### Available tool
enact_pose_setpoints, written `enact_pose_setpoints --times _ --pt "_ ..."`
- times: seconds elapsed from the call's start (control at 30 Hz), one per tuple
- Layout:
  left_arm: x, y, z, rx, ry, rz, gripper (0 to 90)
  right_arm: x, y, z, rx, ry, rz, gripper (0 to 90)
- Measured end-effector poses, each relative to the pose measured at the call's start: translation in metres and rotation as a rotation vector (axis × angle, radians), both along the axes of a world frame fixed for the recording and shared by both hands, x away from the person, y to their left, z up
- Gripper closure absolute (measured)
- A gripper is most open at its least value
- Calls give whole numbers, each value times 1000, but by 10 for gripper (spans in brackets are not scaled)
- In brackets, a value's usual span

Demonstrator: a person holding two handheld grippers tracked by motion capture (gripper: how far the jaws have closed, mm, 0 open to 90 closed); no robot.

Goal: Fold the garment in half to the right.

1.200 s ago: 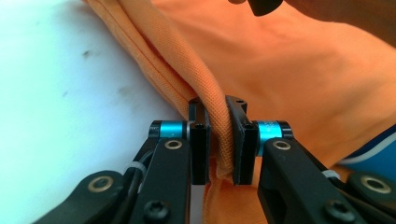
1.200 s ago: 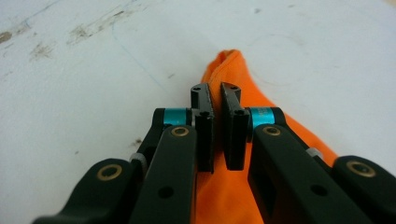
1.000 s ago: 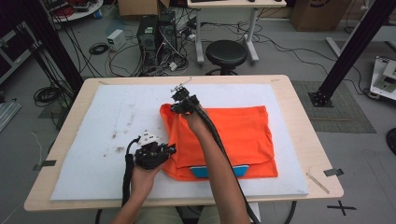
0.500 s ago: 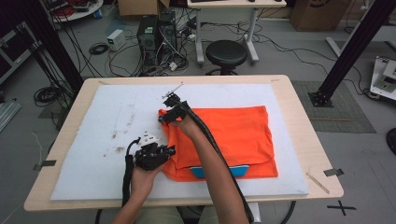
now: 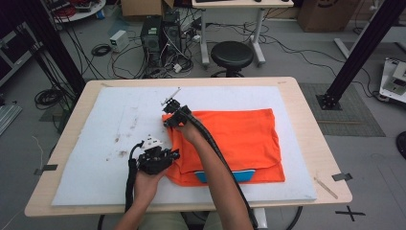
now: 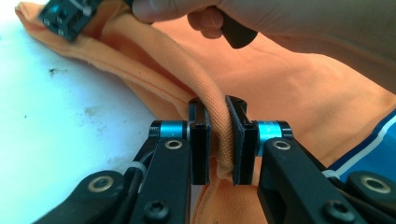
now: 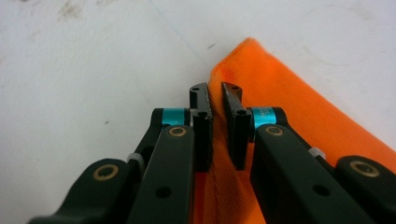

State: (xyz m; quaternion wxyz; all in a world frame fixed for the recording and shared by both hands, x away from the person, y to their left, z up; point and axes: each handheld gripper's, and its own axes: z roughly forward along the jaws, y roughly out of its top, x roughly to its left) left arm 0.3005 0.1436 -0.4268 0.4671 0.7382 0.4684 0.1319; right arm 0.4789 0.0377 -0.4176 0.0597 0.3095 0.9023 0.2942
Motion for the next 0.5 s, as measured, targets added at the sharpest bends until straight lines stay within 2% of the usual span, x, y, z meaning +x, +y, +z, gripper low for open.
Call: enact_pose_setpoints --times 0.17,0.5 --pt "2 -8 4 -13 -6 -12 804 1 -17 14 34 -26 -29 845" --pt "9 -43 24 -44 -18 -72 804 0 -78 38 101 -64 -127 845"
